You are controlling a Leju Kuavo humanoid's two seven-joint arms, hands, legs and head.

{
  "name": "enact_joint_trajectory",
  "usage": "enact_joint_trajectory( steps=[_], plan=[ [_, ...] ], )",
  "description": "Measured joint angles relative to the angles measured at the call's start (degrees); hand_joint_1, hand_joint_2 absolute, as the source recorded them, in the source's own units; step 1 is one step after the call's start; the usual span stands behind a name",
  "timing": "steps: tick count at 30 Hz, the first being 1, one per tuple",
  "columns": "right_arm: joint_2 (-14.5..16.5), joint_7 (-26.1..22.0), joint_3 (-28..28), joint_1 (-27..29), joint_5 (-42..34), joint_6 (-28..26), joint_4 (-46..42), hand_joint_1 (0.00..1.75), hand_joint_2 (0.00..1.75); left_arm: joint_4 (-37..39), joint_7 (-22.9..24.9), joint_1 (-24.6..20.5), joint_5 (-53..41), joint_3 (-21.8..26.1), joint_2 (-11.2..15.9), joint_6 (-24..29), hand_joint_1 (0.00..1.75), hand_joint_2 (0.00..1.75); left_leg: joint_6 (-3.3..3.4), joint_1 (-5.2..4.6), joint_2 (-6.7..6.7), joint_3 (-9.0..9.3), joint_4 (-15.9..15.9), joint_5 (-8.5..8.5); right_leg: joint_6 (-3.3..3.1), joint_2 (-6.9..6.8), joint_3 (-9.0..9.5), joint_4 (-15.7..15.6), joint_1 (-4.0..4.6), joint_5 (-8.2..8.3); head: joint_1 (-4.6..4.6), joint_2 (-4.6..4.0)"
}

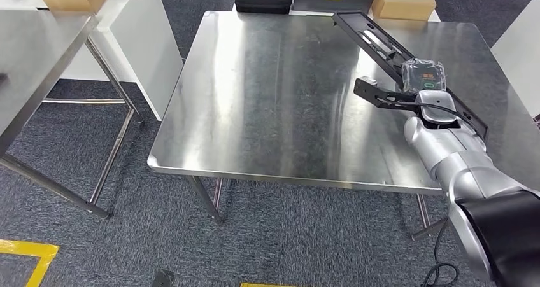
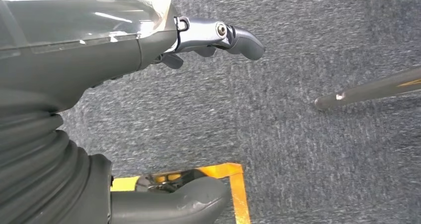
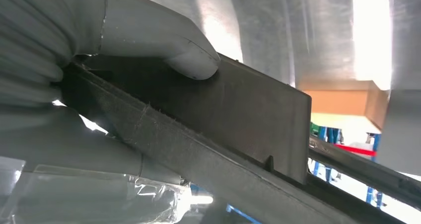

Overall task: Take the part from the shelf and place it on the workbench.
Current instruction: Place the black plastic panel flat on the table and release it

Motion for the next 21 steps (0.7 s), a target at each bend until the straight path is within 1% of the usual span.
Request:
enact_joint_trajectory(
  steps=[1, 2, 3, 4, 5, 6, 7, 8, 9, 10, 11, 12, 13, 14, 15, 16, 17, 18, 19, 20, 21],
  plan=[
    [-0.09, -0.05, -0.01, 0.33, 0.01, 0.00, 0.03, 1.75, 1.75, 0.01, 0.02, 0.06, -0.02, 0.00, -0.07, -0.01, 0.00, 1.75, -0.09, 0.03, -0.20, 0.42, 0.00, -0.46, -0.09, 0.00, -2.39, 2.73, -0.01, -1.09, 0.03, 0.00],
    [-0.16, -0.05, -0.01, 0.79, 0.01, 0.00, 0.08, 1.75, 1.75, 0.01, 0.04, 0.19, -0.03, 0.00, -0.13, -0.01, 0.00, 1.75, -0.26, 0.06, -0.41, 1.00, 0.01, -1.00, -0.09, 0.00, -4.09, 3.94, -0.04, -1.81, 0.05, 0.00],
    [-0.21, -0.05, -0.01, 1.26, 0.01, 0.00, 0.13, 1.75, 1.75, 0.02, 0.06, 0.36, -0.03, 0.00, -0.19, -0.02, 0.00, 1.75, -0.47, 0.09, -0.61, 1.70, 0.03, -1.59, 0.22, -0.01, -4.91, 3.28, -0.14, -1.65, 0.08, 0.00],
    [-0.24, -0.05, -0.02, 1.61, 0.01, 0.00, 0.17, 1.75, 1.75, 0.02, 0.08, 0.52, -0.03, 0.00, -0.23, -0.02, 0.00, 1.75, -0.73, 0.11, -0.76, 2.44, 0.08, -2.22, 0.85, -0.04, -4.89, 0.77, -0.35, -0.28, 0.09, 0.00],
    [-0.25, -0.09, -0.02, 1.85, 0.03, 0.00, 0.20, 1.75, 1.75, 0.02, 0.09, 0.60, -0.03, 0.00, -0.24, -0.02, 0.00, 1.75, -1.03, 0.11, -0.85, 3.10, 0.22, -2.90, 1.84, -0.13, -4.39, -2.94, -0.70, 2.31, 0.10, 0.00],
    [-0.25, -0.15, -0.03, 2.00, 0.08, -0.01, 0.25, 1.75, 1.75, 0.02, 0.10, 0.63, -0.03, 0.00, -0.23, -0.02, 0.00, 1.75, -1.40, 0.05, -0.89, 3.67, 0.57, -3.69, 2.62, -0.35, -3.88, -6.48, -0.86, 5.22, 0.08, 0.00],
    [-0.22, -0.27, -0.03, 2.09, 0.17, -0.01, 0.31, 1.75, 1.75, 0.02, 0.10, 0.63, -0.03, 0.01, -0.18, -0.01, 0.00, 1.75, -1.74, -0.03, -0.91, 3.94, 0.92, -4.45, 2.60, -0.53, -3.14, -9.03, -0.91, 7.36, 0.13, 0.00],
    [-0.18, -0.47, -0.03, 2.25, 0.31, -0.02, 0.34, 1.75, 1.75, 0.02, 0.04, 0.65, -0.02, 0.01, -0.12, -0.01, 0.00, 1.75, -2.01, -0.11, -0.90, 4.08, 1.33, -5.09, 2.11, -0.63, -2.70, -10.31, -0.85, 8.81, 0.08, 0.00],
    [-0.07, -0.80, -0.05, 2.39, 0.48, -0.03, 0.36, 1.75, 1.75, 0.02, -0.16, 0.66, -0.04, 0.01, -0.08, 0.03, 0.00, 1.75, -2.21, -0.16, -0.88, 4.20, 1.67, -5.65, 1.12, -0.67, -2.41, -10.44, -0.62, 9.06, 0.09, 0.00],
    [0.05, -1.45, -0.09, 2.44, 0.70, -0.04, 0.33, 1.75, 1.75, 0.01, -0.55, 0.64, -0.12, 0.01, -0.05, 0.23, 0.00, 1.75, -2.36, -0.10, -0.86, 4.22, 1.78, -6.08, 0.18, -0.56, -2.00, -10.28, -0.68, 8.81, 0.09, 0.00],
    [0.17, -2.69, -0.12, 2.46, 0.91, -0.04, 0.21, 1.75, 1.75, -0.01, -1.22, 0.62, -0.32, -0.03, -0.05, 0.76, 0.00, 1.75, -2.55, 0.00, -0.75, 4.04, 2.33, -6.31, -0.25, -0.39, -1.85, -10.24, -0.75, 8.78, 0.02, 0.00],
    [0.34, -4.57, -0.15, 2.42, 1.04, 0.00, 0.09, 1.75, 1.75, -0.03, -2.14, 0.57, -0.56, -0.09, -0.10, 1.62, 0.00, 1.75, -2.88, 0.15, -0.57, 3.31, 3.68, -6.58, -0.62, -0.26, -1.51, -10.26, -0.83, 8.53, 0.03, 0.00],
    [0.55, -6.76, -0.17, 2.45, 1.09, 0.05, -0.03, 1.75, 1.75, -0.05, -3.06, 0.50, -0.81, -0.15, -0.15, 2.61, 0.00, 1.75, -3.37, 0.35, -0.32, 1.84, 6.14, -7.00, -0.96, -0.10, -1.08, -10.32, -0.92, 8.29, -0.02, 0.00],
    [0.80, -8.88, -0.19, 2.69, 1.06, 0.13, -0.13, 1.75, 1.75, -0.07, -3.86, 0.43, -1.01, -0.21, -0.22, 3.51, 0.00, 1.75, -3.92, 0.59, -0.04, -0.45, 9.79, -7.75, -1.23, 0.07, -0.63, -10.40, -0.86, 7.96, -0.05, 0.00],
    [1.08, -10.45, -0.21, 3.13, 1.10, 0.13, -0.15, 1.75, 1.75, -0.06, -4.48, 0.37, -1.16, -0.26, -0.29, 4.29, 0.00, 1.75, -4.44, 0.83, 0.15, -3.13, 13.78, -8.90, -1.45, 0.16, -0.19, -10.42, -0.81, 7.59, -0.08, 0.00],
    [1.35, -11.38, -0.21, 3.71, 1.31, 0.07, -0.16, 1.75, 1.75, -0.05, -4.95, 0.33, -1.28, -0.32, -0.33, 4.99, 0.00, 1.75, -4.78, 1.02, 0.26, -5.75, 17.10, -9.98, -1.54, 0.22, 0.21, -10.42, -0.71, 7.20, -0.08, 0.00],
    [1.56, -12.03, -0.19, 4.36, 1.62, -0.09, -0.16, 1.75, 1.75, -0.05, -5.47, 0.31, -1.42, -0.41, -0.39, 5.91, 0.00, 1.75, -4.81, 1.11, 0.31, -7.87, 18.96, -10.35, -1.55, 0.26, 0.63, -10.42, -0.59, 6.80, -0.08, 0.00],
    [1.80, -12.70, -0.14, 4.93, 2.04, -0.36, -0.16, 1.75, 1.75, -0.04, -5.99, 0.32, -1.57, -0.50, -0.46, 7.11, 0.00, 1.75, -4.53, 1.06, 0.29, -9.00, 18.71, -9.49, -1.58, 0.26, 1.04, -10.44, -0.45, 6.45, -0.08, 0.00],
    [2.03, -13.53, -0.08, 5.35, 2.38, -0.66, -0.16, 1.75, 1.75, -0.04, -6.44, 0.32, -1.66, -0.56, -0.54, 8.38, 0.00, 1.75, -3.97, 0.88, 0.27, -9.09, 16.54, -7.44, -1.60, 0.27, 1.44, -10.47, -0.25, 6.11, -0.07, 0.00],
    [2.27, -14.84, -0.03, 5.67, 2.59, -1.10, -0.16, 1.75, 1.75, -0.04, -6.75, 0.32, -1.67, -0.60, -0.62, 9.57, 0.00, 1.75, -3.03, 0.51, 0.25, -8.24, 12.72, -4.40, -1.68, 0.27, 1.85, -10.51, -0.09, 5.80, -0.05, 0.00],
    [2.53, -16.58, 0.00, 5.94, 2.66, -1.69, -0.17, 1.31, 1.31, -0.05, -6.87, 0.32, -1.58, -0.59, -0.60, 10.47, 0.00, 1.75, -1.75, -0.08, 0.24, -6.89, 8.53, -1.53, -1.74, 0.29, 2.24, -10.56, 0.00, 5.50, -0.02, 0.00]
  ],
)
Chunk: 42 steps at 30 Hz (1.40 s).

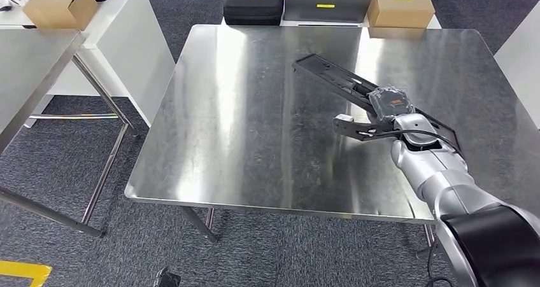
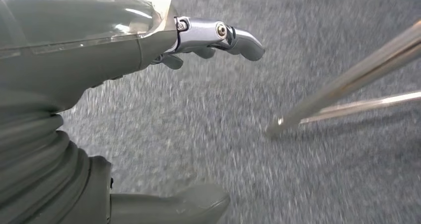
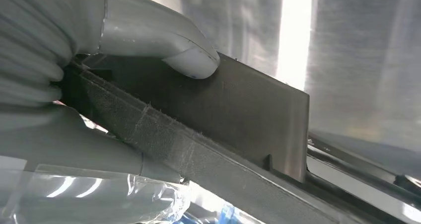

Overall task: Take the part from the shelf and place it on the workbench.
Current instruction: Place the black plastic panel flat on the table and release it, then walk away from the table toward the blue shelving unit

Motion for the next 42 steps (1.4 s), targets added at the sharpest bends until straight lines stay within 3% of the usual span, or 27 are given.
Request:
enact_joint_trajectory(
  steps=[2, 3, 6, 7, 10, 11, 12, 13, 15, 16, 17, 20, 22, 26, 27, 28, 30, 32, 34, 37, 38, 40, 42],
  plan=[
    [0.38, -4.80, 0.02, 0.66, -0.20, -1.68, -0.03, 0.44, 0.44, -0.02, -0.08, -0.01, 0.29, 0.01, 0.11, 0.85, 0.00, 1.75, 1.85, -0.97, 0.05, 2.55, -5.85, 2.85, 0.13, 0.06, 0.59, -0.26, 0.08, -0.51, 0.04, 0.00],
    [0.57, -7.48, 0.03, 1.07, -0.33, -2.62, -0.11, 0.00, 0.00, -0.03, -0.09, -0.01, 0.49, 0.01, 0.15, 0.97, 0.00, 1.75, 2.26, -1.29, 0.04, 3.24, -6.80, 2.88, 0.30, 0.07, 0.78, -0.42, 0.05, -0.69, 0.05, 0.00],
    [1.15, -13.66, 0.04, 1.80, -0.66, -4.73, -0.87, 0.00, 0.00, -0.04, -0.10, -0.01, 1.32, 0.04, 0.05, 0.86, 0.00, 0.44, 2.32, -1.01, 0.13, 5.06, -8.64, 3.15, 0.74, -0.08, 0.95, -0.46, 0.35, -1.32, 0.02, 0.00],
    [1.27, -14.80, 0.04, 1.83, -0.84, -5.12, -1.10, 0.00, 0.00, -0.04, -0.10, -0.06, 1.51, 0.05, 0.02, 0.73, 0.00, 0.00, 2.34, -0.72, 0.18, 5.74, -9.46, 3.38, 0.70, -0.15, 0.27, 1.02, 0.50, -2.12, 0.07, 0.00],
    [1.19, -16.48, 0.03, 2.39, -1.20, -6.01, -1.25, 0.00, 0.00, -0.03, -0.09, -0.20, 1.57, 0.05, -0.10, 0.24, 0.00, 0.00, 2.15, -0.26, -0.05, 6.70, -10.24, 3.29, 0.58, -0.26, -5.28, 11.43, 0.35, -5.86, 0.19, 0.00],
    [1.12, -16.64, 0.03, 2.79, -1.14, -6.33, -1.25, 0.00, 0.00, -0.03, -0.08, -0.16, 1.56, 0.05, -0.13, 0.15, 0.00, 0.00, 1.99, -0.16, -0.17, 6.78, -10.16, 3.11, 0.92, -0.27, -7.02, 14.10, 0.15, -6.41, 0.17, 0.00],
    [1.06, -16.66, 0.03, 3.08, -1.05, -6.62, -1.26, 0.00, 0.00, -0.02, -0.07, -0.09, 1.55, 0.06, -0.15, 0.13, 0.00, 0.00, 1.74, -0.01, -0.26, 6.81, -9.93, 2.87, 1.56, -0.30, -7.83, 14.78, -0.15, -6.05, 0.16, 0.00],
    [1.02, -16.56, 0.03, 3.20, -0.97, -6.83, -1.27, 0.00, 0.00, -0.02, -0.06, -0.05, 1.55, 0.07, -0.16, 0.12, 0.00, 0.00, 1.40, 0.19, -0.32, 6.80, -9.55, 2.55, 2.44, -0.34, -7.53, 13.32, -0.49, -4.85, 0.16, 0.00],
    [0.90, -16.28, -0.02, 2.80, -1.01, -6.97, -1.31, 0.00, 0.00, -0.02, -0.04, -0.04, 1.55, 0.07, -0.14, 0.12, 0.00, 0.00, 0.39, 0.57, -0.37, 6.56, -8.03, 1.50, 4.33, -0.60, -4.36, 6.03, -1.20, -1.31, 0.20, 0.00],
    [0.85, -16.20, -0.05, 2.49, -1.08, -6.97, -1.36, 0.00, 0.00, -0.02, -0.03, -0.06, 1.55, 0.07, -0.10, 0.13, 0.00, 0.00, -0.11, 0.64, -0.38, 6.32, -7.06, 0.89, 4.64, -0.62, -2.83, 3.07, -1.36, -0.13, 0.23, 0.00],
    [0.75, -16.18, -0.07, 2.23, -1.13, -6.97, -1.42, 0.00, 0.00, -0.03, -0.03, -0.07, 1.55, 0.07, -0.07, 0.14, 0.00, 0.00, -0.54, 0.64, -0.41, 6.08, -6.26, 0.39, 4.47, -0.62, -1.80, 1.32, -1.34, 0.45, 0.25, 0.00],
    [0.53, -15.79, -0.21, 1.77, -1.44, -6.81, -1.61, 0.00, 0.00, -0.02, -0.03, -0.01, 1.57, 0.08, 0.00, 0.18, 0.00, 0.00, -1.06, 0.79, -0.43, 5.73, -5.23, -0.24, 2.88, -0.41, -1.37, 1.17, -1.04, 0.41, 0.22, 0.00],
    [0.50, -14.58, -0.51, 1.31, -1.88, -6.39, -1.74, 0.00, 0.00, -0.02, -0.02, 0.01, 1.68, 0.09, 0.04, 0.17, 0.00, 0.00, -1.62, 1.06, -0.36, 4.95, -3.21, -1.64, 2.28, -0.34, -1.23, 1.15, -1.26, 0.44, 0.10, 0.00],
    [0.19, -8.89, -0.99, -0.12, -0.36, -4.73, -1.83, 0.00, 0.00, -0.02, 0.02, 0.06, 2.24, 0.16, 0.07, -0.15, 0.00, 0.00, -2.70, 1.64, -0.27, -1.19, 9.44, -7.47, 1.54, -0.33, -1.09, 1.13, -1.30, 0.40, -0.09, 0.00],
    [-0.02, -7.05, -0.96, -0.48, 0.44, -4.42, -1.83, 0.00, 0.00, -0.02, 0.03, 0.08, 2.40, 0.24, 0.07, -0.26, 0.00, 0.00, -2.68, 1.72, -0.26, -2.02, 10.80, -7.49, 1.53, -0.34, -1.07, 1.14, -1.27, 0.39, -0.08, 0.00],
    [-0.27, -5.25, -0.90, -0.92, 1.10, -4.08, -1.83, 0.00, 0.00, -0.02, 0.04, 0.09, 2.54, 0.35, 0.07, -0.36, 0.00, 0.00, -2.54, 1.76, -0.25, -1.77, 9.98, -6.44, 1.53, -0.33, -1.04, 1.14, -1.26, 0.38, -0.08, 0.00],
    [-0.82, -2.18, -0.84, -2.14, 1.81, -3.58, -1.84, 0.00, 0.00, -0.02, 0.05, 0.09, 2.79, 0.60, 0.08, -0.46, 0.00, 0.00, -1.94, 1.75, -0.24, 1.40, 3.20, -2.62, 1.54, -0.29, -0.96, 1.13, -1.25, 0.36, -0.08, 0.00],
    [-1.46, 0.45, -0.82, -3.74, 2.52, -3.57, -1.85, 0.00, 0.00, -0.02, 0.05, 0.09, 3.13, 0.89, 0.11, -0.47, 0.00, 0.00, -1.49, 1.52, -0.26, 4.45, -2.99, -0.55, 1.75, -0.21, -1.09, 1.11, -0.99, 0.28, -0.05, 0.00],
    [-2.25, 2.96, -0.81, -5.10, 3.54, -4.45, -1.99, 0.00, 0.00, -0.02, 0.06, 0.19, 3.67, 1.19, 0.14, -0.41, 0.00, 0.00, -1.29, 1.12, -0.29, 5.19, -4.51, -0.69, 2.19, -0.18, -1.18, 0.91, -0.77, 0.24, -0.02, 0.00],
    [-3.69, 6.50, -0.73, -6.54, 5.79, -7.10, -2.97, 0.00, 0.00, -0.02, 0.10, 0.54, 4.51, 1.88, 0.04, -0.19, 0.00, 0.00, -0.28, 0.86, -0.26, 5.83, -5.49, -0.24, 2.92, -0.35, -1.63, 1.69, -0.65, -0.48, -0.01, 0.00],
    [-4.43, 7.54, -0.67, -7.10, 6.46, -8.12, -3.37, 0.00, 0.00, -0.02, 0.11, 0.63, 4.71, 2.12, -0.04, -0.15, 0.00, 0.00, 0.14, 0.83, -0.25, 6.08, -5.90, 0.00, 2.76, -0.44, -2.63, 3.87, -0.58, -1.62, 0.01, 0.00],
    [-6.55, 9.27, -0.62, -7.74, 7.44, -10.33, -4.31, 0.00, 0.00, -0.02, 0.15, 0.81, 5.16, 2.58, -0.28, -0.11, 0.00, 0.00, 0.68, 0.68, -0.43, 6.20, -6.12, 0.12, 2.09, -0.52, -6.08, 11.17, -0.49, -4.72, 0.06, 0.00],
    [-9.21, 10.66, -0.86, -7.08, 8.03, -12.62, -5.68, 0.00, 0.00, -0.01, 0.21, 1.15, 5.78, 3.12, -0.62, -0.07, 0.00, 0.00, 0.90, 0.53, -0.80, 6.28, -6.08, 0.05, 2.10, -0.49, -8.97, 16.94, -0.30, -6.38, 0.09, 0.00]
  ],
)
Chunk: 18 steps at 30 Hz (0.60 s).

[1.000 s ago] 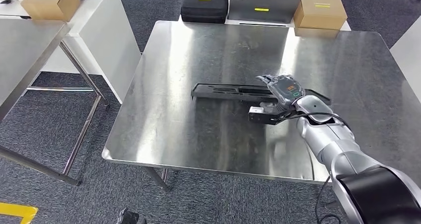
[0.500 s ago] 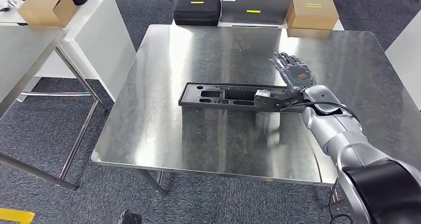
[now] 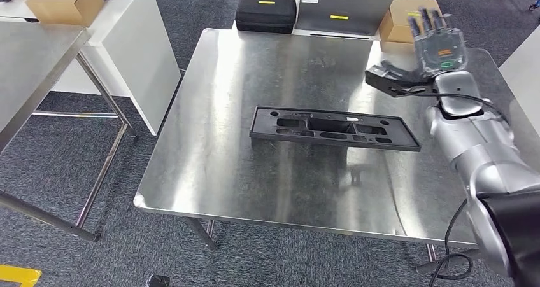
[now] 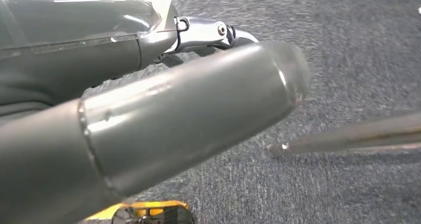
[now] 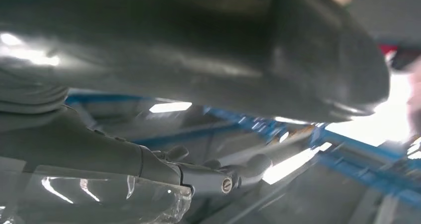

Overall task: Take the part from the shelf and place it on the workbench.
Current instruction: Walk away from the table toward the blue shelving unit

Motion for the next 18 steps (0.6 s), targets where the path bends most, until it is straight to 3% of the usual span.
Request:
enact_joint_trajectory(
  steps=[1, 2, 4, 6, 7, 11, 15, 18],
  plan=[
    [-1.67, 0.49, -0.33, 0.99, 0.21, -1.25, -1.18, 0.00, 0.00, 0.02, 0.02, 0.28, 0.35, 0.32, -0.22, 0.04, 0.00, 0.00, 0.09, -0.07, -0.24, 0.09, 0.04, -0.07, 0.39, 0.00, -0.01, -0.28, 0.09, 0.59, 0.04, 0.00],
    [-3.42, 0.76, -0.74, 2.08, 0.34, -2.31, -2.50, 0.00, 0.00, 0.04, 0.04, 0.55, 0.60, 0.66, -0.45, 0.08, 0.00, 0.00, 0.16, -0.14, -0.42, 0.19, 0.12, -0.15, 0.86, -0.01, 1.20, -3.12, 0.14, 2.05, 0.07, 0.00],
    [-6.55, 1.00, -1.61, 3.93, 0.47, -3.66, -5.08, 0.00, 0.00, 0.08, 0.04, 0.93, 0.92, 1.17, -0.84, 0.14, 0.00, 0.00, 0.12, -0.44, -0.67, 0.20, 0.45, -0.44, 1.46, -0.15, 5.10, -11.67, 0.23, 5.53, 0.20, 0.00],
    [-8.15, 1.20, -2.20, 4.82, 0.53, -3.96, -6.77, 0.00, 0.00, 0.08, 0.05, 0.96, 1.08, 1.43, -0.99, 0.17, 0.00, 0.00, -0.12, -0.83, -0.63, 0.03, 0.85, -0.76, 1.08, -0.26, 7.21, -16.17, 0.44, 7.16, 0.19, 0.00],
    [-8.85, 1.38, -2.46, 5.46, 0.58, -4.16, -7.66, 0.00, 0.00, 0.08, 0.08, 0.96, 1.26, 1.60, -1.03, 0.20, 0.00, 0.00, -0.21, -0.98, -0.59, 0.02, 0.96, -0.87, 0.80, -0.25, 7.44, -16.55, 0.52, 7.35, 0.14, 0.00],
    [-14.93, 2.11, -5.58, 13.79, -0.37, -4.87, -16.62, 0.00, 0.00, 0.09, 0.46, 1.22, 2.27, 2.74, -1.36, 0.13, 0.00, 0.00, 1.26, -0.86, -0.86, 0.37, 1.16, -1.34, 0.44, -0.50, 7.98, -16.93, 0.47, 7.42, 0.17, 0.00],
    [-23.81, 1.27, -17.57, 33.64, -2.94, -5.73, -32.86, 0.00, 0.00, 0.17, 0.69, 1.95, 2.85, 3.73, -1.79, -0.08, 0.00, 0.00, 0.58, -0.62, -1.78, 0.72, 1.03, -1.69, 0.12, -1.46, 8.67, -16.97, 1.01, 6.83, 0.33, 0.00],
    [-26.98, 0.10, -27.02, 44.41, -3.04, -5.14, -41.25, 0.00, 0.00, 0.19, 0.74, 2.25, 2.91, 4.28, -1.87, -0.08, 0.00, 0.00, 0.48, -0.85, -1.52, 0.77, 0.80, -1.87, 0.09, -1.15, 8.69, -16.92, 0.82, 6.69, 0.37, 0.00]
  ],
)
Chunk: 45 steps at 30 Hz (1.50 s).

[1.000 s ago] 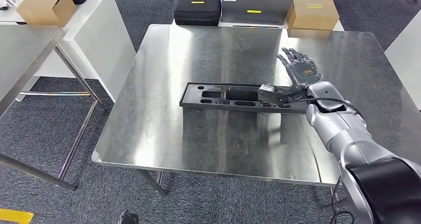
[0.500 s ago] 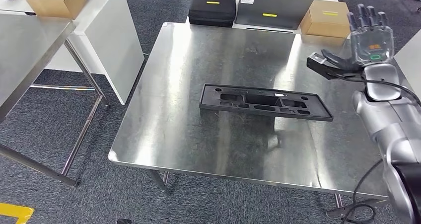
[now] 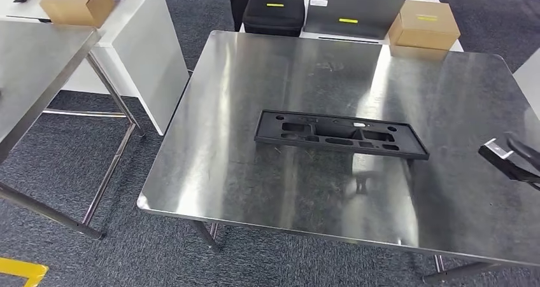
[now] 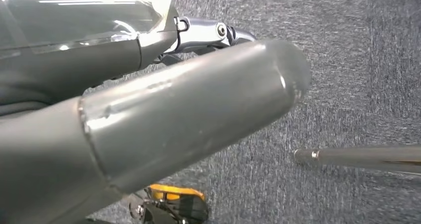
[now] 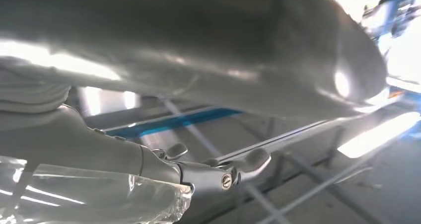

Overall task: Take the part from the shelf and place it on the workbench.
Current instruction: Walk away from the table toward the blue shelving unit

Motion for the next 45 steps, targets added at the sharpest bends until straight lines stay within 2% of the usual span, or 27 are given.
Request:
enact_joint_trajectory(
  steps=[5, 7, 9, 11, 13, 16, 17, 19, 21, 23, 26, 30, 31, 33, 37, 41, 45],
  plan=[
    [-1.67, -0.86, -7.08, 6.86, 1.64, 1.83, -7.02, 0.00, 0.00, 0.00, 0.12, -0.31, 0.08, 0.34, -0.10, 0.02, 0.00, 0.00, -0.32, -0.13, 1.09, 0.61, -0.11, -0.26, -0.02, 1.04, -0.05, -0.01, -0.17, -0.02, -0.02, 0.00],
    [-2.02, -1.68, -11.27, 13.28, 1.45, 1.16, -11.10, 0.00, 0.00, 0.00, 0.19, -0.39, 0.28, 0.55, -0.23, 0.14, 0.00, 0.00, -0.33, -0.15, 0.73, 0.80, -0.10, -0.26, 0.00, 0.72, 0.07, -0.04, -0.13, -0.20, 0.07, 0.00],
    [-0.55, -5.41, -18.77, 22.46, 0.38, 0.67, -17.47, 0.00, 0.00, 0.01, 0.37, -0.22, 0.51, 0.94, -0.38, 0.36, 0.00, 0.00, -0.34, -0.14, 0.06, 0.82, -0.10, -0.28, 0.08, 0.07, 0.29, -0.05, -0.07, -0.42, 0.27, 0.00],
    [4.58, -13.38, -29.06, 30.30, -1.66, 1.08, -24.90, 0.00, 0.00, 0.02, 0.57, 0.08, 0.87, 1.41, -0.41, 0.70, 0.00, 0.87, -0.36, -0.16, -0.20, 0.77, -0.11, -0.31, 0.11, -0.23, 0.39, -0.05, -0.04, -0.51, 0.30, 0.00],
    [11.85, -24.12, -40.14, 35.39, -4.35, 2.84, -32.21, 0.00, 0.00, 0.02, 0.64, 0.25, 1.42, 2.02, -0.40, 1.12, 0.00, 1.75, -0.40, -0.17, -0.16, 0.73, -0.11, -0.40, 0.05, -0.22, 0.37, -0.04, -0.05, -0.56, 0.26, 0.00],
    [23.04, -39.24, -55.73, 37.18, -7.52, 6.78, -40.45, 0.00, 0.00, 0.02, 0.84, 0.29, 2.33, 3.17, -0.38, 1.79, 0.00, 1.75, -0.60, -0.17, 0.19, 0.86, -0.13, -0.66, -0.05, 0.25, 0.35, -0.05, -0.06, -0.64, 0.27, 0.00],
    [26.31, -42.00, -60.26, 37.31, -8.08, 7.03, -42.37, 0.00, 0.00, 0.02, 0.92, 0.29, 2.63, 3.55, -0.37, 2.00, 0.00, 1.75, -0.67, -0.17, 0.28, 0.92, -0.14, -0.75, -0.09, 0.39, 0.37, -0.05, -0.07, -0.69, 0.25, 0.00],
    [31.49, -43.74, -66.35, 38.61, -8.88, 4.43, -44.45, 0.00, 0.00, 0.02, 1.03, 0.28, 3.15, 4.24, -0.37, 2.40, 0.00, 1.75, -0.74, -0.14, 0.35, 1.01, -0.16, -0.84, -0.15, 0.47, 0.52, -0.05, -0.05, -0.78, 0.28, 0.00],
    [36.01, -44.07, -67.84, 40.63, -9.66, -1.39, -44.49, 0.00, 0.00, 0.02, 1.18, 0.26, 3.46, 4.94, -0.37, 2.75, 0.00, 1.75, -0.85, -0.11, 0.48, 1.11, -0.17, -0.92, -0.20, 0.60, 0.65, -0.05, 0.02, -0.83, 0.29, 0.00],
    [40.45, -44.25, -66.17, 42.34, -10.30, -5.54, -43.53, 0.00, 0.00, 0.02, 1.35, 0.21, 3.52, 5.52, -0.37, 3.04, 0.00, 1.75, -0.89, -0.13, 0.75, 1.26, -0.18, -1.00, -0.22, 0.79, 0.75, -0.05, 0.05, -0.85, 0.27, 0.00],
    [46.87, -44.43, -61.03, 43.12, -11.76, -6.31, -39.51, 0.00, 0.00, 0.02, 1.54, 0.10, 3.57, 6.21, -0.37, 3.48, 0.00, 1.75, -0.88, -0.08, 1.03, 1.51, -0.19, -1.03, -0.24, 0.96, 0.81, -0.06, 0.08, -0.85, 0.31, 0.00],
    [55.70, -44.49, -56.29, 39.68, -9.68, -6.34, -25.19, 0.00, 1.75, 0.02, 1.43, 0.03, 4.09, 7.26, -0.37, 4.06, 0.00, 1.75, -0.97, -0.04, 1.24, 1.98, -0.19, -1.15, -0.38, 1.18, 0.70, -0.15, 0.10, -0.93, 0.25, 0.00],
    [57.22, -44.50, -56.70, 38.40, -8.35, -6.36, -21.34, 0.00, 1.75, 0.02, 1.35, 0.02, 4.14, 7.52, -0.36, 4.15, 0.00, 1.75, -0.98, -0.03, 1.24, 2.04, -0.19, -1.18, -0.42, 1.19, 0.75, -0.14, 0.09, -0.96, 0.24, 0.00],
    [58.85, -44.10, -59.29, 35.37, -5.67, -6.36, -13.02, 0.00, 1.75, 0.02, 1.25, 0.02, 4.17, 7.88, -0.32, 4.27, 0.00, 1.75, -0.99, 0.00, 1.25, 2.07, -0.19, -1.17, -0.47, 1.20, 0.78, -0.14, 0.10, -0.97, 0.23, 0.00],
    [58.26, -39.60, -66.41, 29.91, -0.87, -6.36, 4.98, 0.00, 1.75, 0.02, 1.60, 0.05, 3.11, 7.96, -0.18, 4.08, 0.00, 0.00, -0.98, -0.02, 1.25, 2.04, -0.19, -1.16, -0.49, 1.19, 1.02, -0.13, 0.09, -0.96, 0.25, 0.00],
    [54.43, -29.42, -72.55, 25.29, 1.80, -5.40, 23.98, 0.00, 1.75, 0.02, 4.33, 0.10, -0.59, 7.30, 0.13, 1.62, 0.00, 0.00, -0.98, -0.05, 1.27, 2.00, -0.18, -1.16, -0.51, 1.20, 1.29, -0.13, 0.07, -0.93, 0.23, 0.00],
    [51.71, -19.48, -74.02, 23.08, 4.96, -1.36, 36.51, 0.00, 1.75, 0.02, 7.58, 0.27, -4.95, 5.20, 0.98, -1.27, 0.00, 0.00, -0.97, -0.08, 1.27, 1.98, -0.18, -1.18, -0.51, 1.20, 1.28, -0.14, 0.04, -0.94, 0.25, 0.00]
  ],
)
